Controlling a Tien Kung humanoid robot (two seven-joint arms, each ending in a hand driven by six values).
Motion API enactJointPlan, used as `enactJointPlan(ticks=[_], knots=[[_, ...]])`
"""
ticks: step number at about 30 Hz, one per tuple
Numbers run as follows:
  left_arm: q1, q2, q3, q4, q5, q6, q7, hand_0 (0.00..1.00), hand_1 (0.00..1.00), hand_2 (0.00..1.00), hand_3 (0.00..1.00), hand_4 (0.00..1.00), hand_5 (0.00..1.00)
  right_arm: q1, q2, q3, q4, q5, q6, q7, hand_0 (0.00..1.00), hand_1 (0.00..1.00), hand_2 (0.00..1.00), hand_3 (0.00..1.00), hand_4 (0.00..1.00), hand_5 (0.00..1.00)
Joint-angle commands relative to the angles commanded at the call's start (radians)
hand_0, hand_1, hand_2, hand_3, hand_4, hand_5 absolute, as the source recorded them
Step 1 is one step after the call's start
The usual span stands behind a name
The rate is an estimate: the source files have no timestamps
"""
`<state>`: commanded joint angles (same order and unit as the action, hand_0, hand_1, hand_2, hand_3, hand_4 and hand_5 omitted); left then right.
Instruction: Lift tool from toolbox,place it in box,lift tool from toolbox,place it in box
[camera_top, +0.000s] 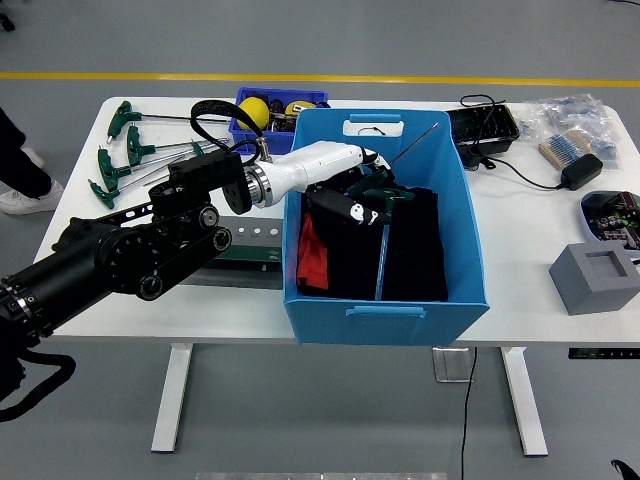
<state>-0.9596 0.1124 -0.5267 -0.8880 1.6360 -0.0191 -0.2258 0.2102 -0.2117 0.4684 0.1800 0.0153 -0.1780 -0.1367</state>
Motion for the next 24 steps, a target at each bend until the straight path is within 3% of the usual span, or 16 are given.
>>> enactJointPlan(ticks=[6,11,12,14,19,24], knots=[[0.004,0.006,-0.004,0.003,0.016,-0.033,0.022,0.634,0.688,0.918,0.878,0.937,0.663,0.000,0.000,0.006,0.000,-0.004,0.000,-0.001,0.682,0.655,0.708,0.559,0.777,0.665],[0.006,0.010,-0.010,0.006,0.035,-0.087,0.060,0.634,0.688,0.918,0.878,0.937,0.663,0.000,0.000,0.009,0.000,-0.008,-0.001,-0.002,0.682,0.655,0.708,0.559,0.777,0.665],[0.007,0.011,-0.011,0.006,0.038,-0.094,0.065,0.736,0.799,0.998,0.946,0.941,0.671,0.000,0.000,0.009,0.000,-0.008,-0.001,-0.002,0.682,0.656,0.708,0.559,0.777,0.665],[0.010,0.013,-0.015,0.006,0.042,-0.102,0.073,0.736,0.799,0.998,0.946,0.941,0.671,-0.001,0.000,0.009,0.000,-0.006,-0.001,-0.002,0.682,0.656,0.708,0.559,0.777,0.665],[0.035,0.020,-0.047,-0.007,0.055,-0.088,0.087,0.753,0.814,0.998,0.948,0.939,0.673,-0.002,0.001,0.009,0.000,-0.003,-0.002,-0.001,0.681,0.656,0.708,0.559,0.776,0.666],[0.093,0.027,-0.130,-0.047,0.054,-0.072,0.108,0.746,0.806,0.998,0.931,0.936,0.677,-0.002,0.001,-0.001,0.000,0.009,-0.001,0.002,0.679,0.655,0.708,0.559,0.776,0.667]])
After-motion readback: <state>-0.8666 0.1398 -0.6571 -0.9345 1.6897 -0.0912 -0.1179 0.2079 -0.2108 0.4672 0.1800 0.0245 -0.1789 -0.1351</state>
